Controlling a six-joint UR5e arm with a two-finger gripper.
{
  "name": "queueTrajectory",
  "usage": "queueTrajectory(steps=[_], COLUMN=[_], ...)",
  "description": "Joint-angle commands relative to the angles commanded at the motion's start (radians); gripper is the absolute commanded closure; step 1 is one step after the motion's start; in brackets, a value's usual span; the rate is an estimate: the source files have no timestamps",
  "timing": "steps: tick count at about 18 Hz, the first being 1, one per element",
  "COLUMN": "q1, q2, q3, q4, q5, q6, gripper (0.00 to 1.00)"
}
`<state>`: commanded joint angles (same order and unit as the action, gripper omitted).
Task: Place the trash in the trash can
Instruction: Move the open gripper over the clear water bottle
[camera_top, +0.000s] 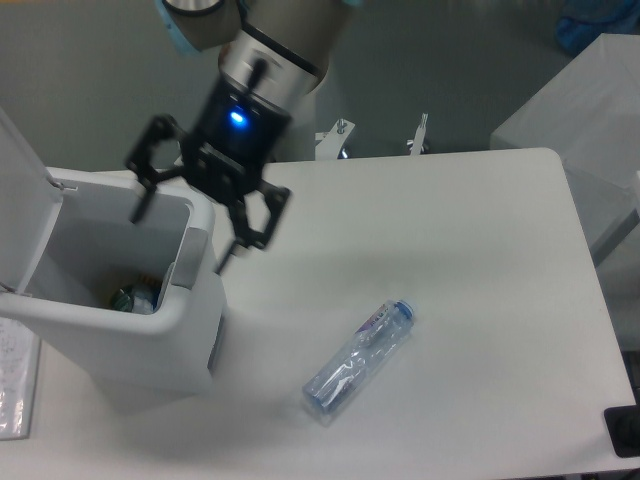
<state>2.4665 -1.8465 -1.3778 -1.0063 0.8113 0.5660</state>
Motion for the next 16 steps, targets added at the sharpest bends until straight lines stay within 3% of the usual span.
queueTrajectory(steps=[3,6,10,16], q1=[0.035,0.060,0.118,0.109], q2=[-0.072,-0.146,-0.204,-0.266], q3=[0.038,0.089,0.085,0.083], q4=[0.002,0.003,0.005,-0.002], q5=[0.107,0.120,0.149,0.270], q6=[0.008,0.012,0.046,0.083], gripper=[0.00,0.00,0.00,0.00])
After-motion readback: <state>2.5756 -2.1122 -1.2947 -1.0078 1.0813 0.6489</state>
